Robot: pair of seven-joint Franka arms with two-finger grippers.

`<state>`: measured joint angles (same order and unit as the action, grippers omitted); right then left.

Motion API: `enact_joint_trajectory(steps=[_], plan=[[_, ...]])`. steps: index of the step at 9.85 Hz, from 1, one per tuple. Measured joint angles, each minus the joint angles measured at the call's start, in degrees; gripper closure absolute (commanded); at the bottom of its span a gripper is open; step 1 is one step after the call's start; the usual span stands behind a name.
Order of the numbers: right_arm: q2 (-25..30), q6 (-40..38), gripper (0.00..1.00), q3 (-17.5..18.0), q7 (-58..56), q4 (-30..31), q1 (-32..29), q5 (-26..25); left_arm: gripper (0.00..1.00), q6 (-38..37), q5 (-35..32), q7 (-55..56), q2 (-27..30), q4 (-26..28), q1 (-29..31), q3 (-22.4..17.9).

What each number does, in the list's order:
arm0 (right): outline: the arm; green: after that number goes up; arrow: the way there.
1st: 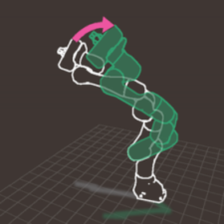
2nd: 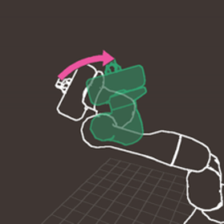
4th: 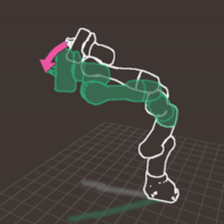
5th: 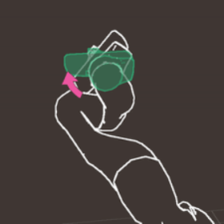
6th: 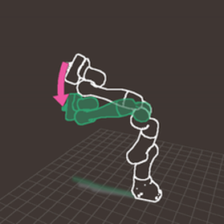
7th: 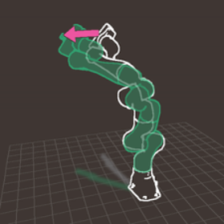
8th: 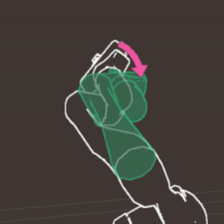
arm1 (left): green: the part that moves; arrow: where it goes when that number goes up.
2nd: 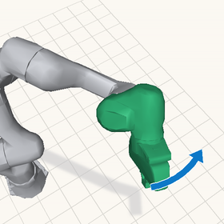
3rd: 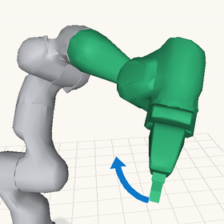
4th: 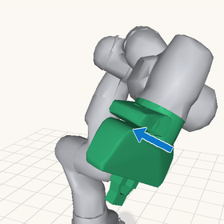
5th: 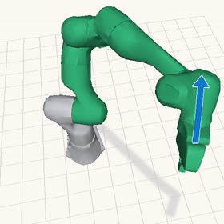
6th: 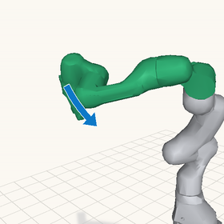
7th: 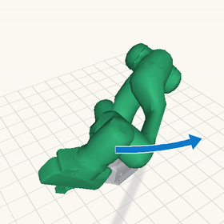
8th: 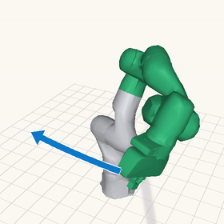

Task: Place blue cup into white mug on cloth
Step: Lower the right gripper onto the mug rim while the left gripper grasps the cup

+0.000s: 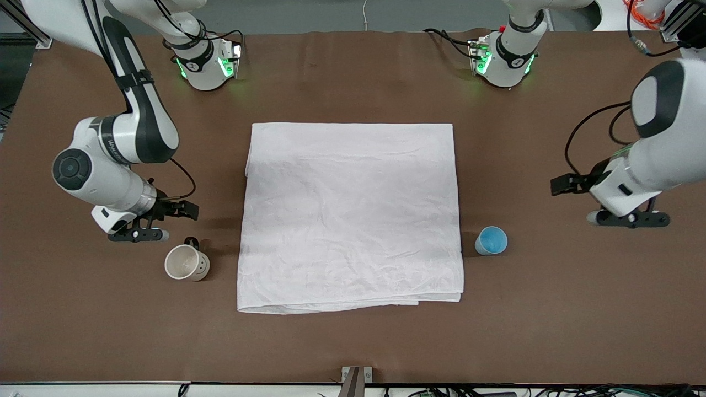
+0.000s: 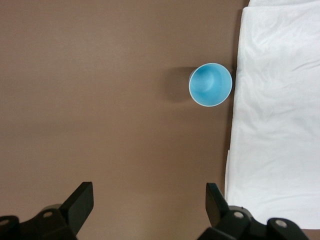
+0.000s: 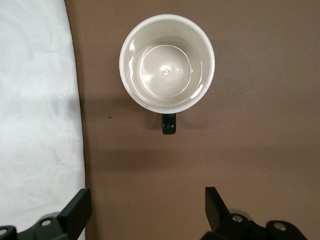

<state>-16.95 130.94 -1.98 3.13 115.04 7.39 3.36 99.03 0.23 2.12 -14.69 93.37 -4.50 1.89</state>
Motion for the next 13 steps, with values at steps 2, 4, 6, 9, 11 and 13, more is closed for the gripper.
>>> enact_joint_trajectory(steps=[2,4,6,9,11,13], plan=[[-3.1,6.5,0.01,0.1,0.0,1.4,0.6,0.0,0.03,2.9,0.0,0.1,-2.9,0.3,-0.7,0.7],[-7.0,12.2,0.01,0.1,0.0,1.5,1.7,0.0,0.05,7.5,0.0,0.4,-5.6,1.8,-2.6,0.8],[-9.4,13.9,0.01,0.0,-0.6,0.5,1.8,0.0,0.12,11.8,0.0,0.5,-9.5,2.1,-4.5,0.9],[-11.3,13.9,0.01,-0.4,-0.7,-2.6,0.8,0.0,0.35,17.9,0.0,1.2,-13.8,2.1,-6.0,0.9],[-13.3,13.9,0.01,-0.5,-0.7,-5.5,-0.6,0.0,0.35,20.2,0.0,5.3,-16.3,2.1,-7.8,1.0],[-14.3,13.9,0.01,-0.5,-0.7,-6.5,-1.0,0.1,0.35,22.6,0.0,8.3,-17.8,2.1,-10.2,1.0]])
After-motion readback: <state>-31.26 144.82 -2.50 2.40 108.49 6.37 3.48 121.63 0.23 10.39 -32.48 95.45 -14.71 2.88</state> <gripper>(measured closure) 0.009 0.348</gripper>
